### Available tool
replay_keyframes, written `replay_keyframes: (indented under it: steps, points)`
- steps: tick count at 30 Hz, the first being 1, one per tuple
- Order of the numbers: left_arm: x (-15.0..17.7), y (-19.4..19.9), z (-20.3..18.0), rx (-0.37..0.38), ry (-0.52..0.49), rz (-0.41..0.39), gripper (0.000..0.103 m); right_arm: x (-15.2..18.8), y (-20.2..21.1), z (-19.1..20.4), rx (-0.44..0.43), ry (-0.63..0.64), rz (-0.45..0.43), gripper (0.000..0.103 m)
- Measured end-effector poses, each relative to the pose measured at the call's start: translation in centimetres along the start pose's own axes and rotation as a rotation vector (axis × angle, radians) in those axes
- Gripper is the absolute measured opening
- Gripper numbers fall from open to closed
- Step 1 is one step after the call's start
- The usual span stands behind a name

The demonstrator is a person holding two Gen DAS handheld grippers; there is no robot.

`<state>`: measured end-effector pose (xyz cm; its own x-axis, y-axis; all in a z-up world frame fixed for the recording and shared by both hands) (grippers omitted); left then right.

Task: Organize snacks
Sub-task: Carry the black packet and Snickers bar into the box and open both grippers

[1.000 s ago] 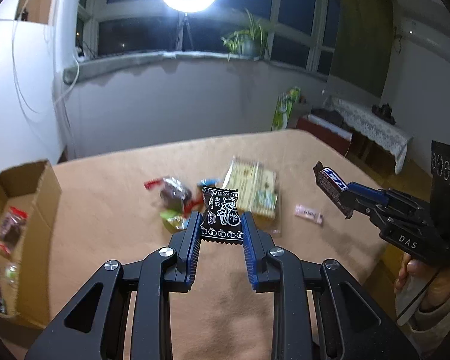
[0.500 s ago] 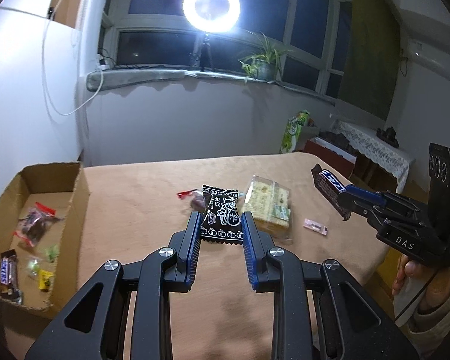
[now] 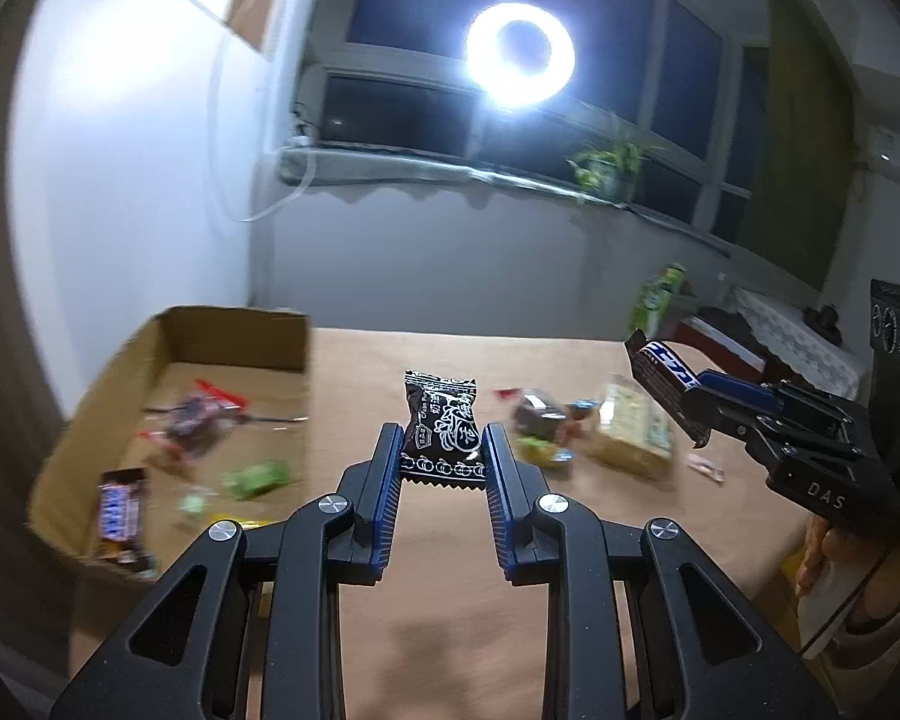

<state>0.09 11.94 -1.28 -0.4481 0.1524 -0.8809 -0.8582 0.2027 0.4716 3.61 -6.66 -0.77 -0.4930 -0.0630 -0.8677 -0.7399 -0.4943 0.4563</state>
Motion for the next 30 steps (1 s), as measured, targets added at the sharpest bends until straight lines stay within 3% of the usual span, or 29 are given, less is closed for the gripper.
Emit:
replay_keyframes:
  steps: [13, 30]
  points:
    - [1.7, 3.3, 7.4, -0.157, 0.082, -0.006, 0.025, -2.2, -4.7, 10.0, -0.175, 0.129, -0.004, 0.029]
    - [4.3, -0.1, 11.4, -0.148, 0.141, 0.066, 0.025, -2.2, -11.5, 14.9, -0.252, 0.176, 0.072, 0.029]
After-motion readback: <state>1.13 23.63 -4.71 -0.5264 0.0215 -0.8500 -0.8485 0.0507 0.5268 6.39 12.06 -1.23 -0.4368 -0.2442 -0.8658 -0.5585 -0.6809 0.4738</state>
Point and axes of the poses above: each gripper's, at about its wrist camera, not at the fingertips, and y roughly against the way its jaws point, z to its left, x to its underside, the point moved 2 cm from there along -y, roughly the way its jaws point, and after that the axes turned 14 degrees about -y, right-handed, at the moved point
